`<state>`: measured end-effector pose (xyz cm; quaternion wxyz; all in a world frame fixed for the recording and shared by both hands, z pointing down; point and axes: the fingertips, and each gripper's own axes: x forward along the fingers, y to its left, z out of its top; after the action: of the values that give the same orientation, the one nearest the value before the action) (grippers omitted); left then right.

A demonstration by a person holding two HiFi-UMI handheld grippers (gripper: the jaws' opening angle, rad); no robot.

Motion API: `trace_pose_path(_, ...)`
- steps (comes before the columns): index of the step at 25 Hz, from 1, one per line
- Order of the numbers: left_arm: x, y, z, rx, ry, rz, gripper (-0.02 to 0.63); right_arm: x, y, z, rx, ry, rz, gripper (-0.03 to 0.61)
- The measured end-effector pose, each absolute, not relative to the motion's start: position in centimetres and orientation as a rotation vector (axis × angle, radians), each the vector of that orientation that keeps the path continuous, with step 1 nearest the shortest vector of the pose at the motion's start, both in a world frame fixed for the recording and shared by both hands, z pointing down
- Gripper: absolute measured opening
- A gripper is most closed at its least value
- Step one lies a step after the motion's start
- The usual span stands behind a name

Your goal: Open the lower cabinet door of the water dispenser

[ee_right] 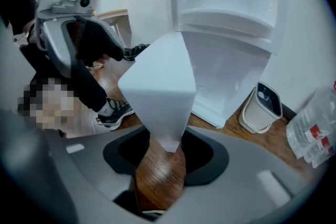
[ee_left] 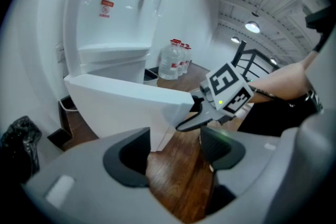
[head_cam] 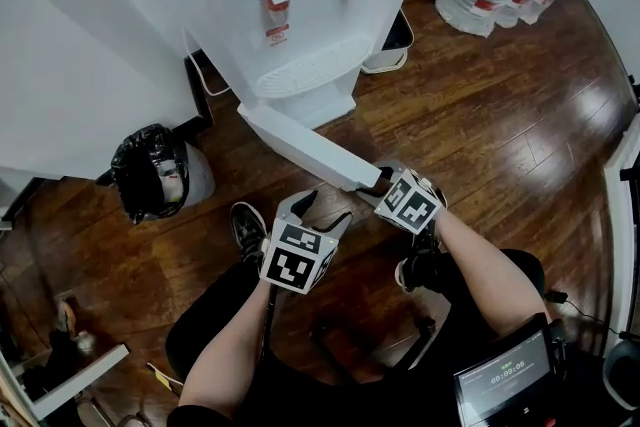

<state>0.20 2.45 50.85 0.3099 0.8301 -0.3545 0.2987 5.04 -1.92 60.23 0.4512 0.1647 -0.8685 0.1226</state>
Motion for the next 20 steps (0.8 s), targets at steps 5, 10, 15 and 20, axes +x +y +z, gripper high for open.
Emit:
trace_pose_path(5,-3.1,3.3,51.4,2.228,-0.941,0.855,0.301,3.1,1.3,59.9,0.245,-2.180,0.252,0.181)
trace_pose_path(10,-4.8,6.0,52.0,2.252,-0.788,1.002,0.301,0.7,4.6,59.0,0.112,-2.238,0.230,0.156)
trace_pose_path(15,-6.8,5.8,50.4,2.239,-0.791,1.012,0.301,-2.1,6.7,57.7,-0.047,-2.244,0.171,0.112)
trace_pose_path(20,-9.7,5.3,50.4,2.178,-0.914,0.992,0.301,-4.3,7.9,57.7,-0.125,-2.249,0.167,0.109)
